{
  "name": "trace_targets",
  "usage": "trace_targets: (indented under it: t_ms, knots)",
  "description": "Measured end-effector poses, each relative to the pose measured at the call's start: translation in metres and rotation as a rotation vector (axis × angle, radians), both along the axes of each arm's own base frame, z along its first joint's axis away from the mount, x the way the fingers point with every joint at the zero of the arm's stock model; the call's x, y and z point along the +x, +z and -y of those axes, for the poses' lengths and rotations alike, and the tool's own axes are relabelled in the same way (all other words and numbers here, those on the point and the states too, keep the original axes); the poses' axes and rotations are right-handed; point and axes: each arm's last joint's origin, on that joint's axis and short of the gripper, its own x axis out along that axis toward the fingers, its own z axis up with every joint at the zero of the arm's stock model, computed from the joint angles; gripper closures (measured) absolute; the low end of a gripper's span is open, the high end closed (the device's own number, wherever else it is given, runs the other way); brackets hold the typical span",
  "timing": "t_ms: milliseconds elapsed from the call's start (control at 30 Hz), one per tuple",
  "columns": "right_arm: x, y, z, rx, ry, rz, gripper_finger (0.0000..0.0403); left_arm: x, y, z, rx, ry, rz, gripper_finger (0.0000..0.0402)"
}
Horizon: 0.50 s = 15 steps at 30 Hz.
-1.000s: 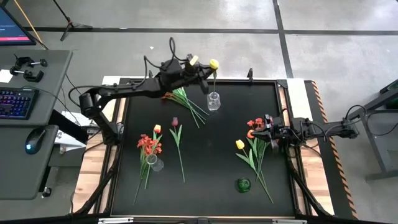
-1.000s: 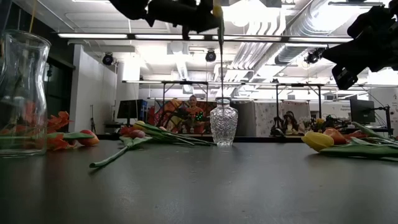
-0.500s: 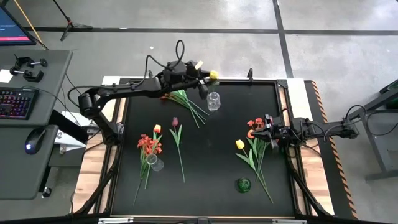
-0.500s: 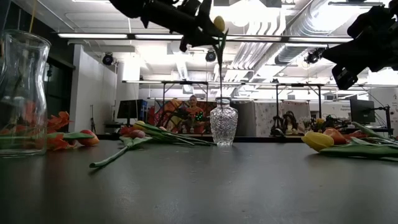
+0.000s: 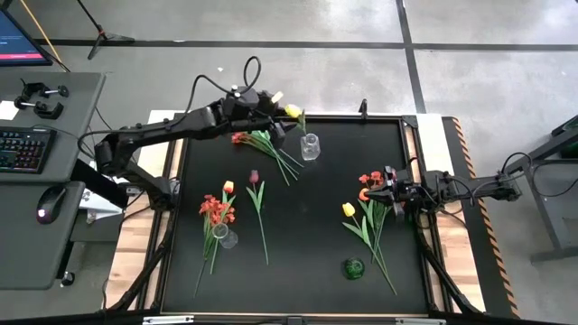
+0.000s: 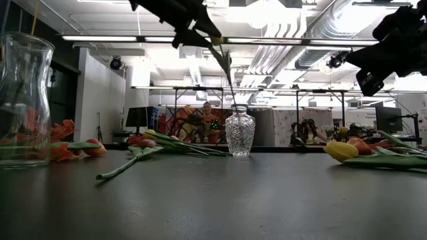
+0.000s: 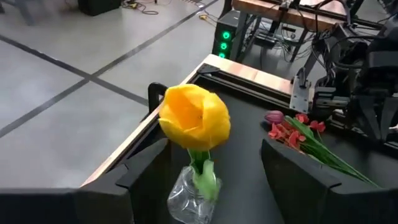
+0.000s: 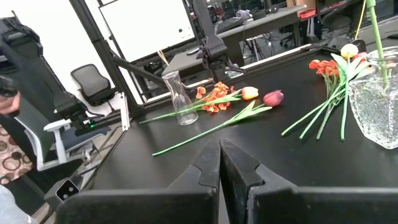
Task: Sort flowers into vase by color
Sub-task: Put the top yellow tulip into the top transparent vase
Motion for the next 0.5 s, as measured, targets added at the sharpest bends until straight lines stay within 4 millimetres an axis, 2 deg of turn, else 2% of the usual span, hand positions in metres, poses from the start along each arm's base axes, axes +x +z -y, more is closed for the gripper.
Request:
trace_targets:
  t_ms: [100, 233, 400, 500]
  knots:
    - [0.0, 0.0, 0.0, 0.0, 0.0, 0.0, 0.0402, 0.001, -0.001, 0.003, -0.054, -0.028, 0.012, 0.0163]
    - [0.0, 0.0, 0.0, 0.0, 0.001, 0.0, 0.0402, -0.008, 0.002, 0.01, -0.117, -0.088, -0.018, 0.0163]
    - [0.0, 0.0, 0.0, 0.0, 0.0, 0.0, 0.0402, -0.029, -0.001, 0.022, -0.192, -0.081, -0.178, 0.0163]
    - [0.0, 0.0, 0.0, 0.0, 0.0, 0.0, 0.0402, -0.039, -0.008, 0.028, -0.246, -0.007, -0.292, 0.0163]
